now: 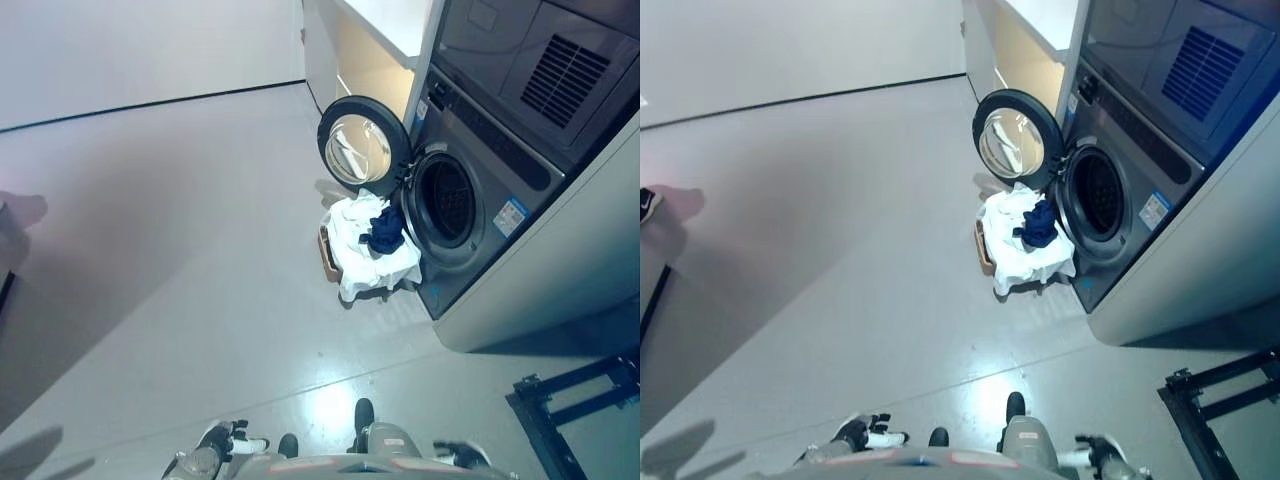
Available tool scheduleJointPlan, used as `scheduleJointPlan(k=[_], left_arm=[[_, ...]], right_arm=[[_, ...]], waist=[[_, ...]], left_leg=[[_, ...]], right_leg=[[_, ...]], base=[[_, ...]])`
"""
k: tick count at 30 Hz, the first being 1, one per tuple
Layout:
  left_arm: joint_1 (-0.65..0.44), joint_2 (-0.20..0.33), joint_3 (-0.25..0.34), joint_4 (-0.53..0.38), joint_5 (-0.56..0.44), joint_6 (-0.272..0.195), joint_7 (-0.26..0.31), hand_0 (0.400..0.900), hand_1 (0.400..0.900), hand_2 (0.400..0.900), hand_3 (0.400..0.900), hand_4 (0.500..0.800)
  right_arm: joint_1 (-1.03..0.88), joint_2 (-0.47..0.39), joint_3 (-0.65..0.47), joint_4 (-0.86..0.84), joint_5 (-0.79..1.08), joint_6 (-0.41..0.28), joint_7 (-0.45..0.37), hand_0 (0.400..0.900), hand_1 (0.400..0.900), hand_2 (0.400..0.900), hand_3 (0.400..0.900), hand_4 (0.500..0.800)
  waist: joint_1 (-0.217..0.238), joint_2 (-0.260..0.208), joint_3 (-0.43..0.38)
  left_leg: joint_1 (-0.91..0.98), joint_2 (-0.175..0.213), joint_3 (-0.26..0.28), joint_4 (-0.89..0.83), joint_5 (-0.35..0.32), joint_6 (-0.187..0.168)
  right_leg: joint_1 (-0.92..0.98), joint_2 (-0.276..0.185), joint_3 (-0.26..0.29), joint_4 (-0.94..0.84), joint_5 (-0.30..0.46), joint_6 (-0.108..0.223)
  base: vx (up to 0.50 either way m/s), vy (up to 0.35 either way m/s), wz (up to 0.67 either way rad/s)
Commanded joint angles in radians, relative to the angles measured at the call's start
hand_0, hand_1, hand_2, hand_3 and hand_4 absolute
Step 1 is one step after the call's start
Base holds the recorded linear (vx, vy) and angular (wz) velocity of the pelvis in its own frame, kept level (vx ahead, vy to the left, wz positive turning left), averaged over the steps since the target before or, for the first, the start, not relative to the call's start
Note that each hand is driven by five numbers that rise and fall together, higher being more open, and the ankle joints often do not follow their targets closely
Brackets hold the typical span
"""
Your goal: Put the clothes in the basket into the washing machine.
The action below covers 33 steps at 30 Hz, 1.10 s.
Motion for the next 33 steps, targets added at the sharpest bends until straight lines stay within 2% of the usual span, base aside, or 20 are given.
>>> scheduleJointPlan(k=[1, 3, 6, 8, 10, 12, 14, 16, 17, 20, 23, 24, 25, 26, 27, 28, 29, 31, 32, 33], left_arm=[[-0.011, 0.012, 0.026, -0.006, -0.005, -0.028, 0.002, 0.9, 0.9, 0.9, 0.9, 0.8], [-0.006, 0.008, 0.031, -0.01, -0.009, -0.023, 0.0, 0.9, 0.9, 0.9, 0.9, 0.8], [-0.023, 0.008, 0.019, -0.029, -0.016, -0.019, 0.003, 0.9, 0.9, 0.9, 0.9, 0.8], [-0.035, 0.012, 0.015, -0.048, -0.03, -0.022, 0.015, 0.9, 0.9, 0.9, 0.9, 0.8], [-0.037, 0.014, 0.01, -0.058, -0.044, -0.027, 0.024, 0.9, 0.9, 0.9, 0.9, 0.8], [-0.028, 0.019, 0.003, -0.062, -0.045, -0.034, 0.031, 0.9, 0.9, 0.9, 0.9, 0.8], [-0.018, 0.026, -0.002, -0.051, -0.047, -0.038, 0.036, 0.9, 0.9, 0.9, 0.9, 0.8], [-0.013, 0.035, -0.008, -0.042, -0.047, -0.04, 0.041, 0.9, 0.9, 0.9, 0.9, 0.8], [-0.008, 0.041, -0.01, -0.038, -0.05, -0.047, 0.045, 0.9, 0.9, 0.9, 0.9, 0.8], [-0.011, 0.056, -0.005, -0.031, -0.047, -0.049, 0.051, 0.9, 0.9, 0.9, 0.9, 0.8], [-0.002, 0.06, 0.006, -0.009, -0.039, -0.045, 0.052, 0.9, 0.9, 0.9, 0.9, 0.8], [-0.001, 0.063, 0.01, -0.009, -0.038, -0.045, 0.055, 0.9, 0.9, 0.9, 0.9, 0.8], [-0.008, 0.077, 0.015, -0.011, -0.041, -0.046, 0.058, 0.9, 0.9, 0.9, 0.9, 0.8], [-0.008, 0.078, 0.015, -0.011, -0.041, -0.046, 0.058, 0.9, 0.9, 0.9, 0.9, 0.8], [-0.017, 0.086, 0.01, -0.014, -0.041, -0.046, 0.059, 0.9, 0.9, 0.9, 0.9, 0.8], [-0.028, 0.101, 0.004, -0.021, -0.04, -0.044, 0.061, 0.9, 0.9, 0.9, 0.9, 0.8], [-0.028, 0.101, 0.004, -0.021, -0.04, -0.044, 0.061, 0.9, 0.9, 0.9, 0.9, 0.8], [-0.036, 0.112, 0.001, -0.031, -0.044, -0.042, 0.063, 0.9, 0.9, 0.9, 0.9, 0.8], [-0.046, 0.121, -0.013, -0.04, -0.039, -0.036, 0.059, 0.9, 0.9, 0.9, 0.9, 0.8], [-0.047, 0.121, -0.013, -0.04, -0.039, -0.036, 0.059, 0.9, 0.9, 0.9, 0.9, 0.8]], right_arm=[[0.001, -0.048, 0.057, 0.003, 0.0, -0.017, -0.016, 0.9, 0.9, 0.9, 0.9, 0.8], [-0.003, -0.045, 0.064, -0.007, 0.008, -0.022, -0.013, 0.9, 0.9, 0.9, 0.9, 0.8], [-0.022, -0.044, 0.078, -0.036, 0.032, -0.028, -0.019, 0.9, 0.9, 0.9, 0.9, 0.8], [-0.044, -0.041, 0.101, -0.062, 0.038, -0.031, -0.027, 0.9, 0.9, 0.9, 0.9, 0.8], [-0.07, -0.035, 0.132, -0.087, 0.047, -0.035, -0.035, 0.9, 0.9, 0.9, 0.9, 0.8], [-0.095, -0.027, 0.169, -0.12, 0.056, -0.046, -0.042, 0.9, 0.9, 0.9, 0.9, 0.8], [-0.112, -0.023, 0.204, -0.149, 0.057, -0.058, -0.046, 0.9, 0.9, 0.9, 0.9, 0.8], [-0.127, -0.018, 0.231, -0.172, 0.056, -0.066, -0.055, 0.9, 0.9, 0.9, 0.9, 0.8], [-0.137, -0.013, 0.26, -0.205, 0.05, -0.073, -0.057, 0.9, 0.9, 0.9, 0.9, 0.8], [-0.15, -0.015, 0.307, -0.24, 0.025, -0.074, -0.059, 0.9, 0.9, 0.9, 0.9, 0.8], [-0.156, -0.009, 0.331, -0.257, 0.007, -0.067, -0.049, 0.9, 0.9, 0.9, 0.9, 0.8], [-0.159, -0.006, 0.329, -0.256, 0.006, -0.066, -0.045, 0.9, 0.9, 0.9, 0.9, 0.8], [-0.153, 0.0, 0.335, -0.257, -0.002, -0.065, -0.041, 0.9, 0.9, 0.9, 0.9, 0.8], [-0.152, 0.0, 0.335, -0.257, -0.002, -0.065, -0.041, 0.9, 0.9, 0.9, 0.9, 0.8], [-0.148, 0.009, 0.336, -0.256, -0.007, -0.065, -0.038, 0.9, 0.9, 0.9, 0.9, 0.8], [-0.146, 0.018, 0.337, -0.258, -0.019, -0.061, -0.034, 0.9, 0.9, 0.9, 0.9, 0.8], [-0.146, 0.018, 0.337, -0.258, -0.019, -0.061, -0.034, 0.9, 0.9, 0.9, 0.9, 0.8], [-0.143, 0.023, 0.349, -0.258, -0.046, -0.055, -0.037, 0.9, 0.9, 0.9, 0.9, 0.8], [-0.154, 0.024, 0.388, -0.273, -0.123, -0.043, -0.046, 0.9, 0.9, 0.9, 0.9, 0.8], [-0.154, 0.024, 0.388, -0.273, -0.123, -0.042, -0.047, 0.9, 0.9, 0.9, 0.9, 0.8]], waist=[[-0.02, 0.022, -0.064], [-0.015, 0.033, -0.073], [-0.004, 0.011, -0.061], [0.031, -0.027, -0.033], [0.063, -0.059, -0.017], [0.101, -0.075, -0.006], [0.129, -0.078, -0.003], [0.155, -0.072, 0.001], [0.175, -0.064, 0.001], [0.201, -0.061, -0.003], [0.218, -0.07, -0.022], [0.232, -0.075, -0.031], [0.249, -0.087, -0.056], [0.249, -0.09, -0.056], [0.249, -0.103, -0.065], [0.247, -0.126, -0.068], [0.249, -0.122, -0.071], [0.248, -0.12, -0.066], [0.242, -0.096, -0.046], [0.24, -0.099, -0.044]], left_leg=[[0.316, 0.003, -0.012, -0.071, 0.006, 0.041], [0.29, 0.018, -0.003, 0.035, 0.082, 0.01], [0.146, 0.005, 0.043, 0.342, 0.263, -0.058], [0.027, -0.055, 0.076, 0.543, 0.277, -0.062], [-0.093, -0.046, 0.138, 0.619, 0.24, -0.023], [-0.217, -0.04, 0.185, 0.566, 0.191, 0.006], [-0.292, 0.005, 0.221, 0.397, 0.168, 0.018], [-0.311, 0.042, 0.223, 0.208, 0.202, 0.008], [-0.347, 0.067, 0.207, 0.023, 0.249, -0.004], [-0.357, 0.094, 0.18, -0.166, 0.302, -0.025], [-0.392, 0.137, 0.215, -0.174, 0.322, -0.049], [-0.382, 0.14, 0.198, -0.155, 0.334, -0.041], [-0.37, 0.129, 0.185, -0.136, 0.384, -0.044], [-0.368, 0.126, 0.186, -0.137, 0.384, -0.044], [-0.358, 0.115, 0.189, -0.118, 0.393, -0.038], [-0.333, 0.088, 0.199, -0.08, 0.362, -0.012], [-0.336, 0.093, 0.199, -0.078, 0.362, -0.013], [-0.3, 0.075, 0.202, -0.067, 0.332, 0.015], [-0.243, 0.052, 0.201, -0.058, 0.295, 0.048], [-0.243, 0.049, 0.201, -0.057, 0.295, 0.048]], right_leg=[[-0.158, 0.078, 0.002, -0.045, 0.239, 0.013], [-0.128, 0.107, -0.01, -0.006, 0.183, -0.009], [-0.036, 0.117, 0.017, 0.01, 0.123, -0.039], [0.028, 0.1, 0.049, 0.004, 0.104, -0.051], [0.082, 0.089, 0.063, -0.004, 0.079, -0.06], [0.132, 0.102, 0.089, 0.0, 0.05, -0.063], [0.185, 0.119, 0.111, -0.003, 0.005, -0.058], [0.241, 0.142, 0.135, -0.011, -0.034, -0.052], [0.291, 0.161, 0.168, -0.022, -0.064, -0.043], [0.36, 0.158, 0.218, -0.031, -0.106, -0.031], [0.443, 0.129, 0.273, -0.039, -0.14, -0.008], [0.467, 0.115, 0.289, -0.032, -0.153, 0.0], [0.48, 0.084, 0.297, 0.017, -0.135, 0.021], [0.48, 0.082, 0.296, 0.018, -0.137, 0.022], [0.463, 0.066, 0.296, 0.079, -0.076, 0.043], [0.405, 0.028, 0.288, 0.211, 0.114, 0.097], [0.402, 0.032, 0.29, 0.209, 0.117, 0.097], [0.327, 0.017, 0.255, 0.338, 0.26, 0.107], [0.241, 0.012, 0.186, 0.494, 0.347, 0.107], [0.239, 0.009, 0.185, 0.502, 0.342, 0.107]], base=[[0.43, -0.213, -0.02], [0.42, -0.181, -0.01], [0.38, -0.179, 0.03], [0.36, -0.211, -0.23], [0.36, -0.199, -0.37], [0.38, -0.126, -0.54], [0.42, -0.042, -0.5], [0.51, 0.03, -0.55], [0.57, 0.07, -0.69], [0.51, 0.098, -0.64], [0.51, 0.193, -0.67], [0.69, 0.334, -0.7], [0.54, 0.263, -0.52], [0.5, 0.257, -0.21], [0.42, 0.246, 0.15], [0.41, 0.248, 0.12], [0.36, 0.229, 0.13], [0.31, 0.279, 0.14], [0.3, 0.327, 0.18], [0.4, 0.452, 0.27]])
